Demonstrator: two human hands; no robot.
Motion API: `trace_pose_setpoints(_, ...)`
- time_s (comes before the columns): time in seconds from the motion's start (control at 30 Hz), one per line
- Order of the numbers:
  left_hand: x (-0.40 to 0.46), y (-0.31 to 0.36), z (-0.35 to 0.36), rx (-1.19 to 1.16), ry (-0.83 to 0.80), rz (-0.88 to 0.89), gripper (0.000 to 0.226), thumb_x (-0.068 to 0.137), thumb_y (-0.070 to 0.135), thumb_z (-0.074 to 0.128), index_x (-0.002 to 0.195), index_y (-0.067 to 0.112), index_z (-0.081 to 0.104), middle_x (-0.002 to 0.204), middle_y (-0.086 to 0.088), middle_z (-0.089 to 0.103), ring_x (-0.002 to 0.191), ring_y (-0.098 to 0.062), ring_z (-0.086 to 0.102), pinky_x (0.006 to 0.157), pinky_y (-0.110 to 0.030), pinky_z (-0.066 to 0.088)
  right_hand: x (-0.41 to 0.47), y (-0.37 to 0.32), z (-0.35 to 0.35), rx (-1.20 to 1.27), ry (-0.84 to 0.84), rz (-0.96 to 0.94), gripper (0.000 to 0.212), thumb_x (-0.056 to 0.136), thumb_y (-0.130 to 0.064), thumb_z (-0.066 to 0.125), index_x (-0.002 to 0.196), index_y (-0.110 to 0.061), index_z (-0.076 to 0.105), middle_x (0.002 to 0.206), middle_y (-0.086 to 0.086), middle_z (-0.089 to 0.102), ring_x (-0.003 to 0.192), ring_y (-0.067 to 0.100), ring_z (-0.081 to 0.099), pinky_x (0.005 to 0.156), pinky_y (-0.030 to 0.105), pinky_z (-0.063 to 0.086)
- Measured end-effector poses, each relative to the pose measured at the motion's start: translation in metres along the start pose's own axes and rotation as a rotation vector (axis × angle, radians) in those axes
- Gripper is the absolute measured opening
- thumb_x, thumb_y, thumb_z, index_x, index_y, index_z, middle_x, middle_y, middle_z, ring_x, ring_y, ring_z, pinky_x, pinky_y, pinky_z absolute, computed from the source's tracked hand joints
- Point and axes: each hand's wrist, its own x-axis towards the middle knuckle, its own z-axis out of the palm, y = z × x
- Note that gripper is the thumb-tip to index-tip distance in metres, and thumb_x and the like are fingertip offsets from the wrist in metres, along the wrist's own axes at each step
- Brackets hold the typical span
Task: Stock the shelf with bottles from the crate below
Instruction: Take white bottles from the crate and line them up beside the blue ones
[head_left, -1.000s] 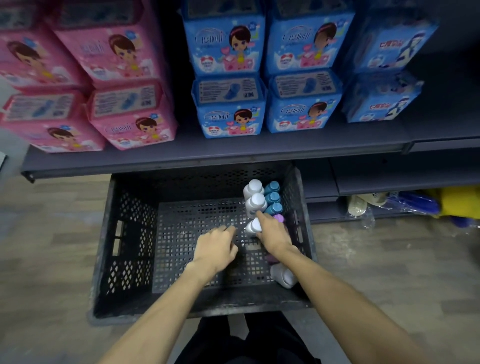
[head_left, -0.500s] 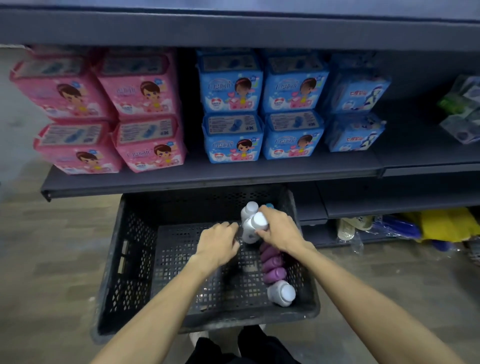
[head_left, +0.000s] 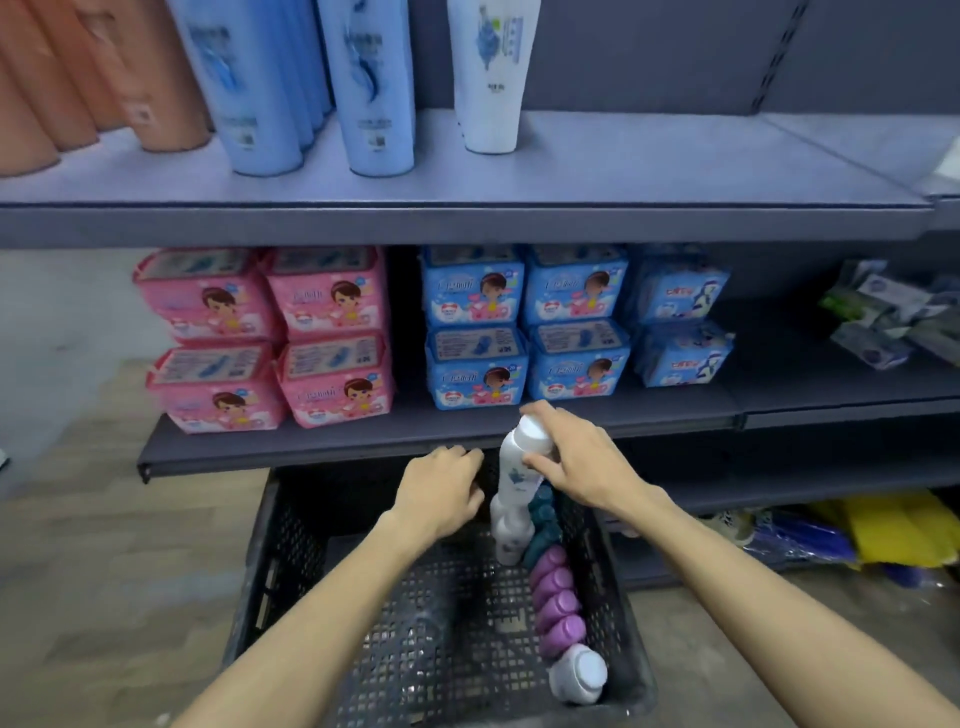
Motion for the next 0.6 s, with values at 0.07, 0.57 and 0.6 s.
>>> trace_pose_setpoints(0.07, 0.004, 0.0, -0.013, 0.016, 0.032, 0.017, 0.026, 0.086, 0.033, 0.05, 0.106, 0.016, 0.052, 0.103, -0.003, 0.059, 0.099, -0.027, 0.056, 0.067, -0.036, 0.042, 0.003, -0.006, -0.014, 0.015, 0.025, -0.023, 0.051, 0.091, -0.037, 0.065, 0.134, -0.026, 0.04, 0.109, -0.001, 0.061, 0.092, 0.026, 0.061, 0.079, 0.042, 0.049)
trace_pose_setpoints(0.57, 0.016, 0.008, -0.132, 0.066, 0.395, 0.197, 0.027, 0.085, 0.035, 0.055, 0.106, 0.018, 0.053, 0.092, 0.001, 0.059, 0.088, -0.024, 0.059, 0.059, -0.034, 0.042, 0.025, -0.074, -0.14, 0.004, 0.31, -0.089, 0.047, 0.09, -0.035, 0.068, 0.122, -0.02, 0.037, 0.063, -0.016, 0.046, 0.057, 0.008, 0.049, 0.059, 0.028, 0.035)
trace_pose_setpoints(0.6, 0.018, 0.008, -0.147, 0.078, 0.434, 0.21, 0.025, 0.084, 0.035, 0.055, 0.102, 0.019, 0.054, 0.089, 0.002, 0.058, 0.084, -0.024, 0.059, 0.057, -0.034, 0.043, 0.027, -0.082, -0.152, -0.004, 0.33, -0.106, 0.046, 0.09, -0.034, 0.068, 0.121, -0.019, 0.038, 0.062, -0.015, 0.046, 0.055, 0.006, 0.048, 0.058, 0.028, 0.034)
